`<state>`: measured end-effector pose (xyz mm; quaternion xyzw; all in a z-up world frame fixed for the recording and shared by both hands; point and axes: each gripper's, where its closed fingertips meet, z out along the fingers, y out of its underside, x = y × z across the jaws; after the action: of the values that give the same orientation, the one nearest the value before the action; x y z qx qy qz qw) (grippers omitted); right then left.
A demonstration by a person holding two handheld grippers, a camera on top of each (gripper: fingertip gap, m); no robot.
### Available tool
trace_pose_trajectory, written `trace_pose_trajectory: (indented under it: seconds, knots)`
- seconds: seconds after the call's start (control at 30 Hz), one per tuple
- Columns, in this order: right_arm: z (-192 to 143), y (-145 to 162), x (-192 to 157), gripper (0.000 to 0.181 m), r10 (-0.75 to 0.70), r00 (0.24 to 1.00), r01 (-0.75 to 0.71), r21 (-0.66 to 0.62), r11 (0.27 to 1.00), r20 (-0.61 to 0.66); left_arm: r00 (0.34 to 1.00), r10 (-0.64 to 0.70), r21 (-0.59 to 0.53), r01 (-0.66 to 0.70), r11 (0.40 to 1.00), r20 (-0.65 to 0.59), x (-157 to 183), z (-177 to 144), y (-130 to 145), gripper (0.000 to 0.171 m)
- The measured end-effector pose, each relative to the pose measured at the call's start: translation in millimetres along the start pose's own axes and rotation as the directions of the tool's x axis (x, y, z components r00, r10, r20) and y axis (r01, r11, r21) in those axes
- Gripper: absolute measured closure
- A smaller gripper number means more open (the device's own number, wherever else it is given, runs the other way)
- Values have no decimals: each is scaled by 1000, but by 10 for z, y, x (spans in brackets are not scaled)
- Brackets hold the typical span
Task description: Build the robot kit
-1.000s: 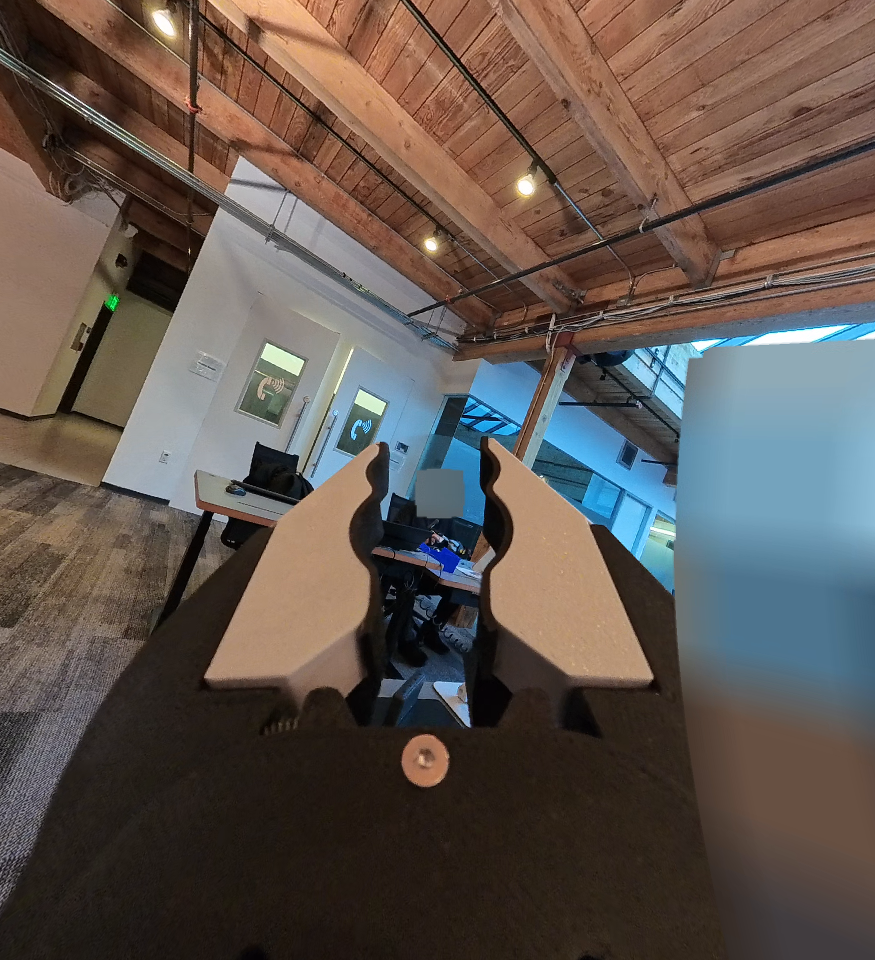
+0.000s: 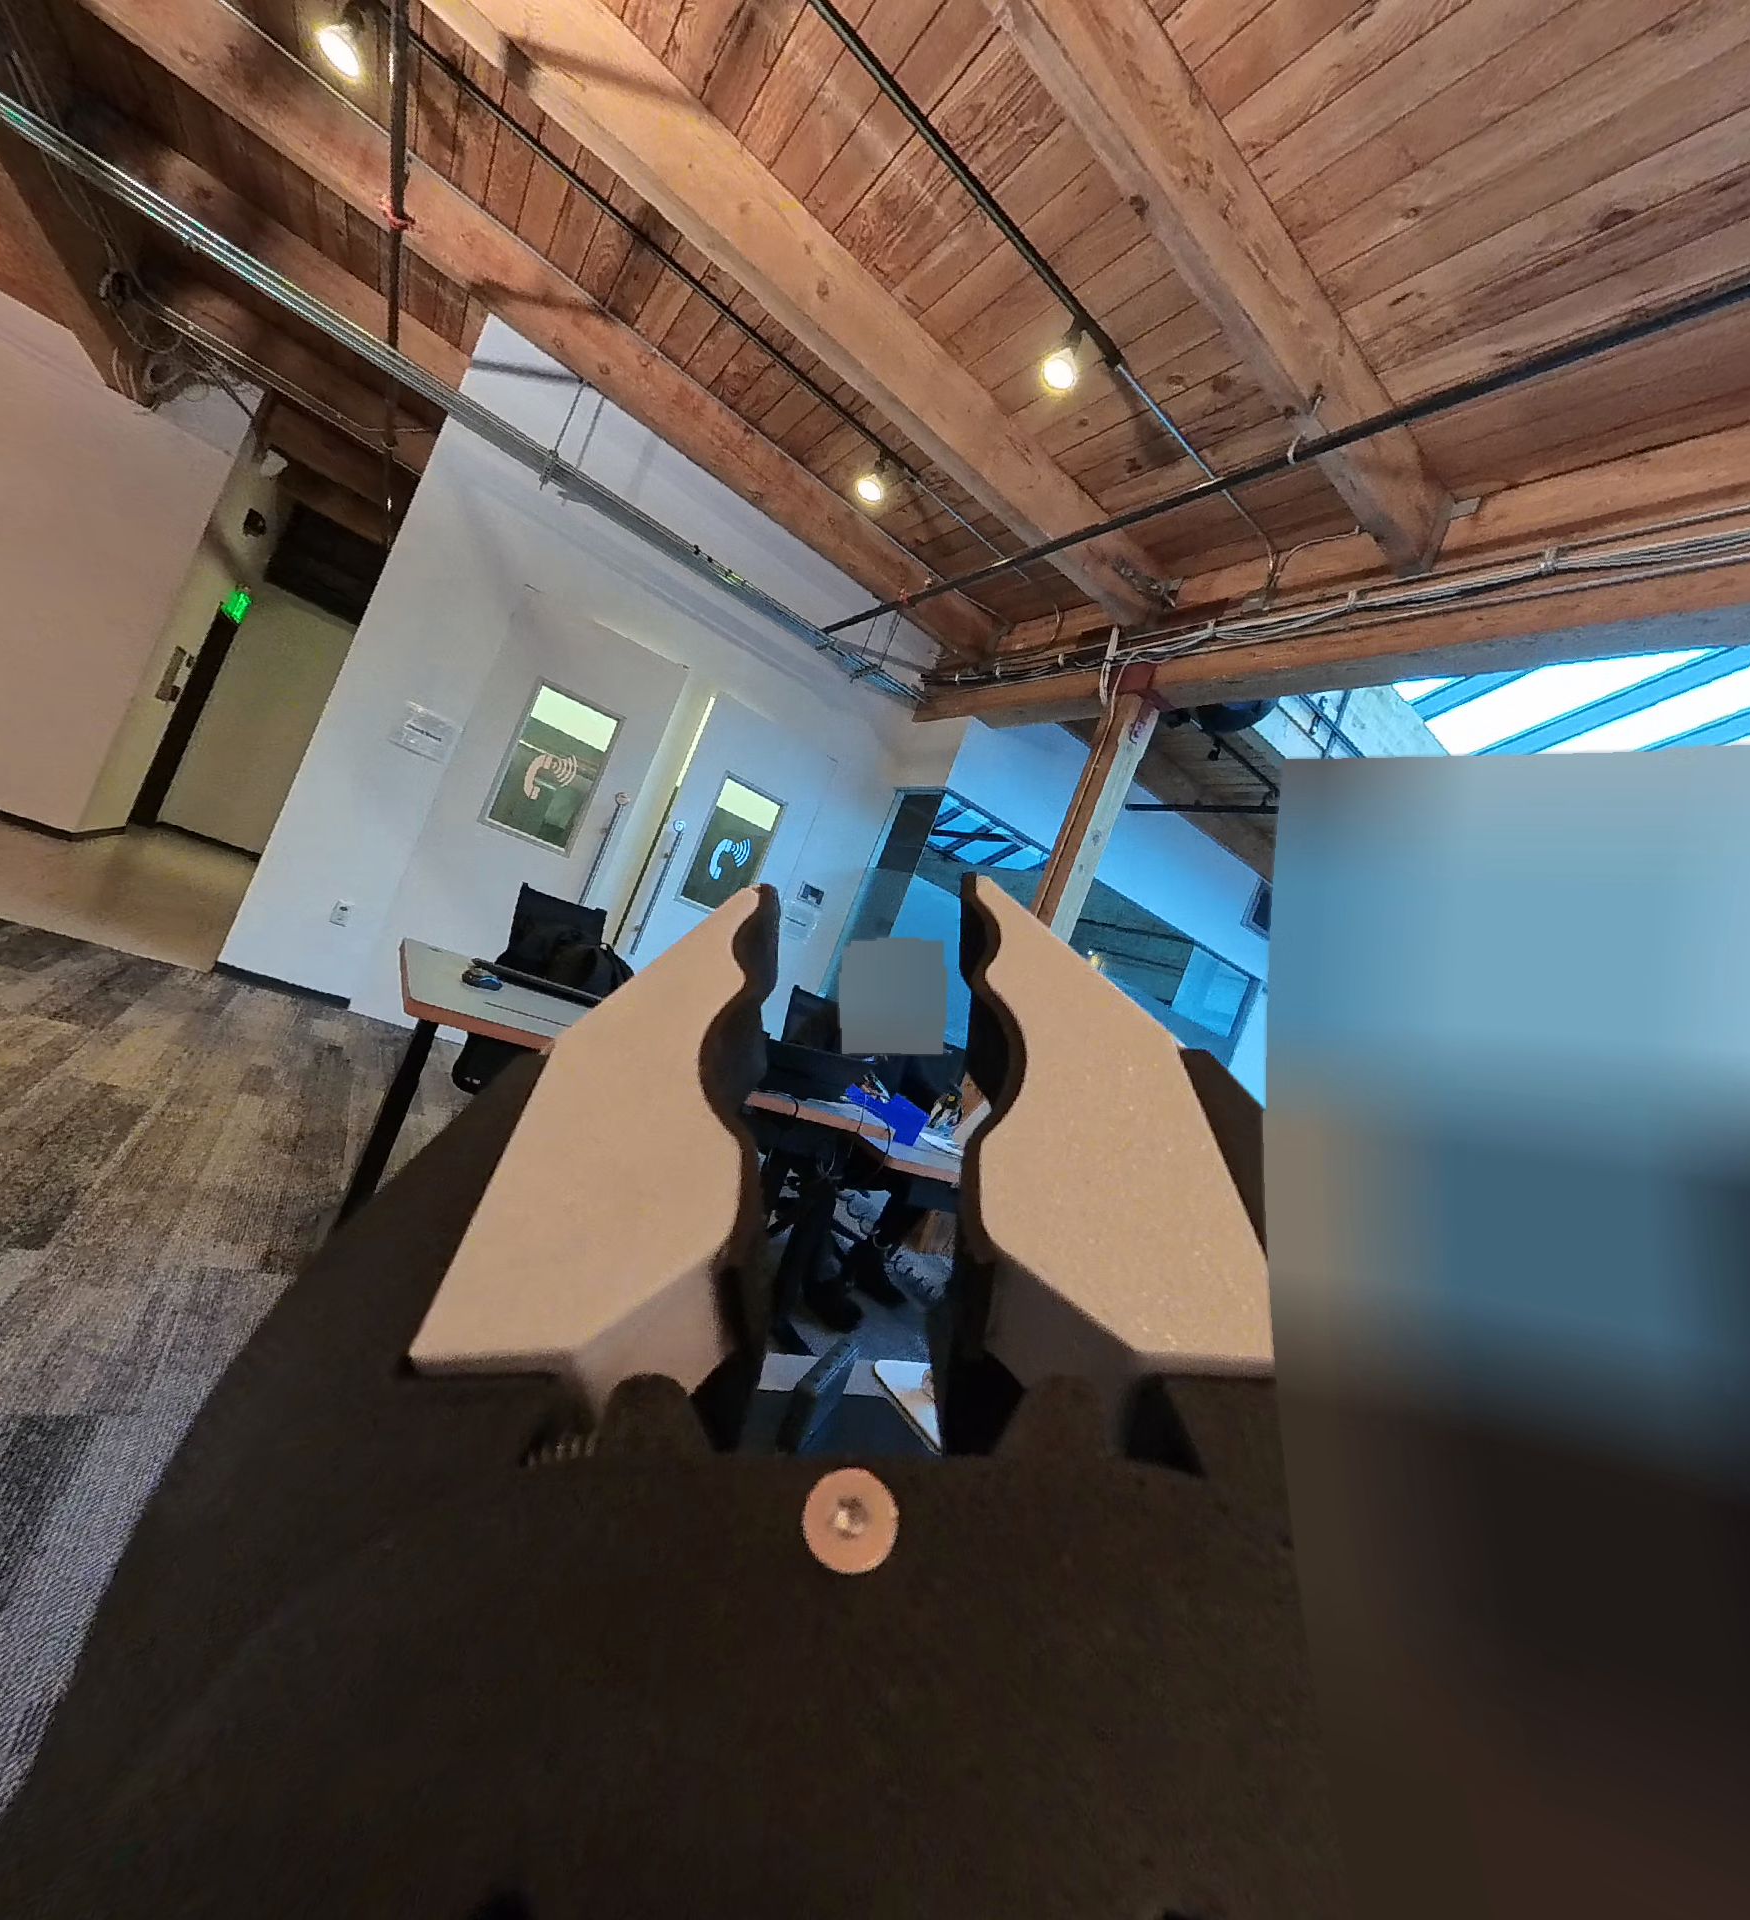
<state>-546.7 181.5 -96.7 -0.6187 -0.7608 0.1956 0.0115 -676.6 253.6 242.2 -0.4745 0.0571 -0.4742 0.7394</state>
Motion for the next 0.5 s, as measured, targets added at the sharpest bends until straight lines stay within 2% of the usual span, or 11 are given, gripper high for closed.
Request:
trace_pose_trajectory:
  seconds: [0.13,0.2,0.27,0.4,0.5]
  knots:
    - [172,82,102,174,-21,1000,22,-49,999,20,1000,5,15,-5,1000,3,6,-33,-42,139]
    - [161,51,80,162,-23,999,25,-35,999,49,1000,14,24,-14,1000,11,1,-47,-63,139]
    - [76,51,134,159,-43,999,44,-47,998,25,1000,10,29,-10,1000,7,6,-49,-70,139]
    - [-162,39,597,154,-189,964,175,-89,980,-186,1000,3,19,-3,1000,-2,17,-33,-48,139]
    - [-223,-55,912,139,-141,957,135,-39,990,-254,1000,9,23,-9,1000,-1,23,-40,-58,139]
